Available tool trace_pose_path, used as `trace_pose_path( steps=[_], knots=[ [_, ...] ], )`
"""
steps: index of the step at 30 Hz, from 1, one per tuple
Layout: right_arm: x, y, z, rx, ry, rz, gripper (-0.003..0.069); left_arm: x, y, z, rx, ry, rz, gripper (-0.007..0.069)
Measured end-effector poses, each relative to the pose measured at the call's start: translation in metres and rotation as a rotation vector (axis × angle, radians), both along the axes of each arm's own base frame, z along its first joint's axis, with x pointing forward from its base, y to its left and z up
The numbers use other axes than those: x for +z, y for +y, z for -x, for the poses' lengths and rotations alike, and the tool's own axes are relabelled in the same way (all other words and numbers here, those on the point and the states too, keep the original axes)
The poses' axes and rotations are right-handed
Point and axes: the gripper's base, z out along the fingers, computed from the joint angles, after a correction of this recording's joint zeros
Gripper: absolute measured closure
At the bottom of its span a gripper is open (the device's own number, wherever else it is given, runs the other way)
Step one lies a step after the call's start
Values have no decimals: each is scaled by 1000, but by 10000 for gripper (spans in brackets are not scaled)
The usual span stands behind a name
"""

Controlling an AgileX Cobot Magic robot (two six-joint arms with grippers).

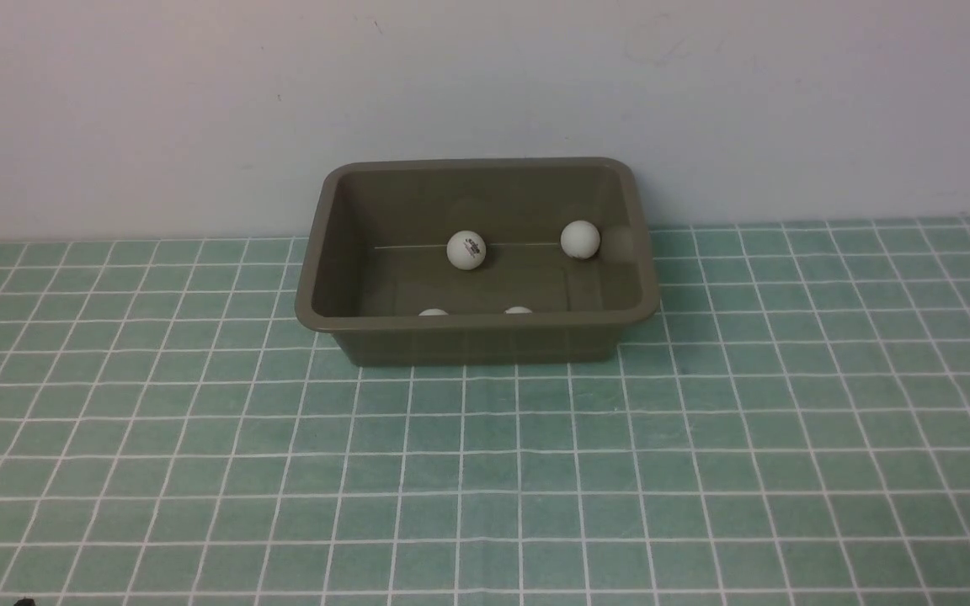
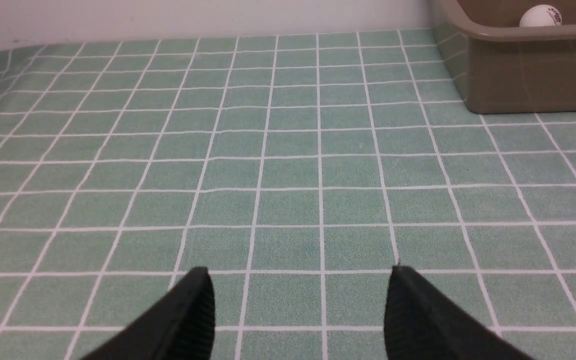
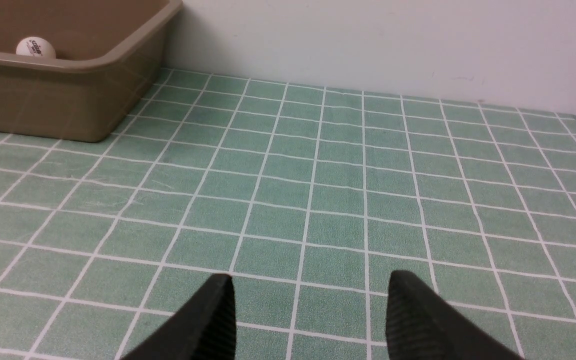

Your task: Put the table tennis balls in the box on the green coffee tablecloth.

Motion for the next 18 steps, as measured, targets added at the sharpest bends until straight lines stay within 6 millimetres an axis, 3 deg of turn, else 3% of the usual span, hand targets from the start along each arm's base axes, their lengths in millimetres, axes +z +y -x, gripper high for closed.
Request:
trace_pose_path(
  steps=[18],
  knots=[
    [0, 0, 0, 8, 0, 0, 279, 0, 0, 0, 0, 0, 0, 209]
  ],
)
